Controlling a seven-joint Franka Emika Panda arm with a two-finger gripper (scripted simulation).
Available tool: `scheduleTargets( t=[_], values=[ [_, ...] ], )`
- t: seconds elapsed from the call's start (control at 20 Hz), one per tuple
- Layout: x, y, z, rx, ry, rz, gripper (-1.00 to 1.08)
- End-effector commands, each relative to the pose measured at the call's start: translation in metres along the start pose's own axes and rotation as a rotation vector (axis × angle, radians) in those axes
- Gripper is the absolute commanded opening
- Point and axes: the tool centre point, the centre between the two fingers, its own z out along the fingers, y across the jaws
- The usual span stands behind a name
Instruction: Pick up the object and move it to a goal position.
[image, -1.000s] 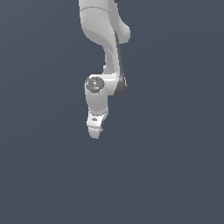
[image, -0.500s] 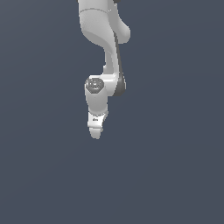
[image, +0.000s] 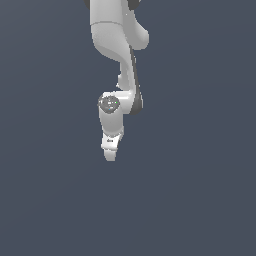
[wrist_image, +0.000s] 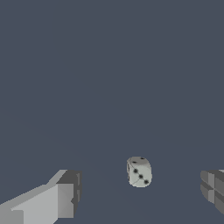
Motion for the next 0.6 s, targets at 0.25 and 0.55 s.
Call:
scheduleTargets(
  t=[0.25, 0.55],
  values=[
    [0.0, 0.0, 0.022, 0.0, 0.0, -0.001, 1.0],
    [0.0, 0.0, 0.022, 0.0, 0.0, -0.001, -1.0]
  ],
)
